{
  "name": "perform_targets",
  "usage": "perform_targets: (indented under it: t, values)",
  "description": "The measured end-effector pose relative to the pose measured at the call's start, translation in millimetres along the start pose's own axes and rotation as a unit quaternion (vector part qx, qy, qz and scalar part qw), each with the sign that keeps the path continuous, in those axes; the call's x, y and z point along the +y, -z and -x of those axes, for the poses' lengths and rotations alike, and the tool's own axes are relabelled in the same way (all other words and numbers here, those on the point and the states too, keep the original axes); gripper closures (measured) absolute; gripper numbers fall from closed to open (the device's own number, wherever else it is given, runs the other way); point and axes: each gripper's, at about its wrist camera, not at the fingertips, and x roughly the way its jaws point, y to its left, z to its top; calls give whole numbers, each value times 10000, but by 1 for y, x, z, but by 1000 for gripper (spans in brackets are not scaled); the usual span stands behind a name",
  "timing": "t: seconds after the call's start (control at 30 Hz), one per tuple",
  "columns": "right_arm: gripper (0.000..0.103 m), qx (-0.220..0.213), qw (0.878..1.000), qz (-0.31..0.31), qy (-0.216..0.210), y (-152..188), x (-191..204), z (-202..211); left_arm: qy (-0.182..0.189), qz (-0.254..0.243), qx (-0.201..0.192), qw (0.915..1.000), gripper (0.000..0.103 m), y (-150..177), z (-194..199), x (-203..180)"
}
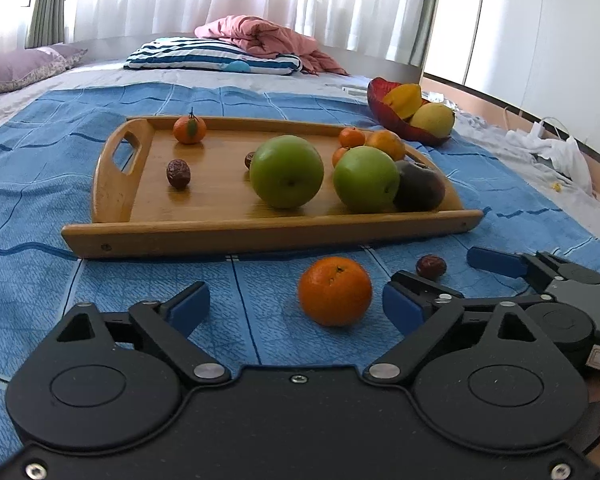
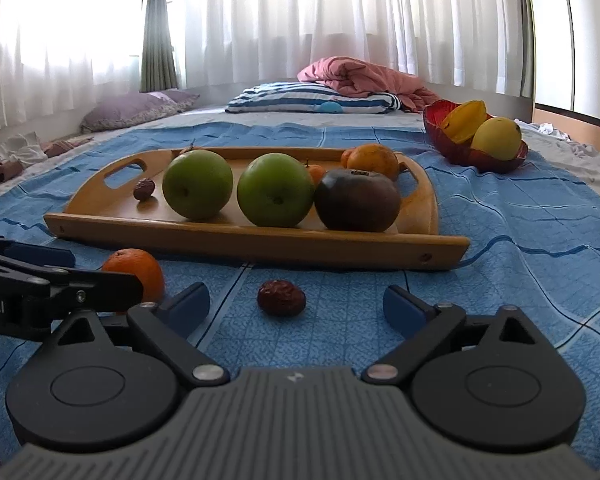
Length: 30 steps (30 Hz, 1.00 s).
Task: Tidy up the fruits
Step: 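Grasp the large orange with the left tool while the right tool grasps the last date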
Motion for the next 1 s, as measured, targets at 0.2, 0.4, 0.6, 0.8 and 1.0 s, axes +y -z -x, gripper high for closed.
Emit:
perform_targets:
  t: [0.2, 0.4, 0.6, 0.8, 1.0]
  values:
    - [5, -95, 9997, -206, -75, 2, -6, 2, -239, -185, -106, 9995, 24, -1, 2, -10]
    - [11, -152, 9995, -275, -38, 4, -7, 2, -269, -117, -101, 9995, 28, -3, 0, -15]
    - [22, -238, 9991, -359, -23, 5, -9, 4, -467, -93, -195, 9987, 28, -1, -1, -23]
    - [27, -321, 9983, -479, -117, 7, -12, 8, -549, -102, -218, 9982, 28, -1, -2, -25]
    - [36, -347, 9982, -469, -119, 8, -11, 9, -599, -158, -267, 9977, 33, 0, -3, -30]
